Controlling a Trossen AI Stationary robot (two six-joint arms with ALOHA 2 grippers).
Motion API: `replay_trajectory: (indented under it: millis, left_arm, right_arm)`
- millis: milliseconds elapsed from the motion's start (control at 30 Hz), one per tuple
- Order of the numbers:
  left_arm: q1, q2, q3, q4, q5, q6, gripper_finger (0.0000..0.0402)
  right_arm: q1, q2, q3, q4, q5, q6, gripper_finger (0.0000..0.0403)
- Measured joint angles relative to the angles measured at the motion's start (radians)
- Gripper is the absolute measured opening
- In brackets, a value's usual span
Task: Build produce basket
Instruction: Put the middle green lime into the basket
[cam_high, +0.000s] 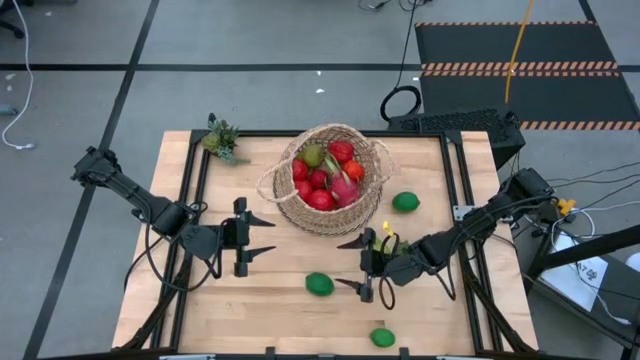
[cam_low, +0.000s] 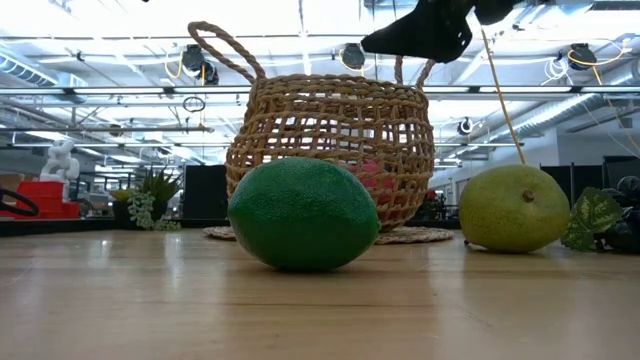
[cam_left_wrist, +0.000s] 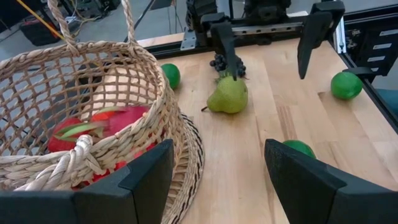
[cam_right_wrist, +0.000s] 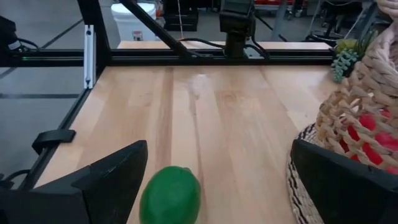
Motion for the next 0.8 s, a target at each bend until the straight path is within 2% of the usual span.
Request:
replay_trajectory:
  millis: [333, 567, 667, 800]
  left_arm:
    - [0.0, 0.0, 0.0, 0.155, 0.006, -0.016, 0.0251]
    - [0.003, 0.0, 0.0, 0.192, 0.019, -0.038, 0.025]
    - [0.003, 0.0, 0.0, 0.195, 0.055, -0.072, 0.0249]
    - [0.001, 0.021, 0.0, 0.198, 0.109, -0.095, 0.0219]
  right_arm:
    - [0.005, 0.0, 0.0, 0.001, -0.001, 0.008, 0.0391]
    - [0.022, 0.0, 0.0, 0.0, -0.001, 0.015, 0.0391]
    - [0.033, 0.0, 0.0, 0.002, -0.001, 0.014, 0.0391]
    - [0.042, 0.0, 0.002, 0.009, -0.001, -0.002, 0.0391]
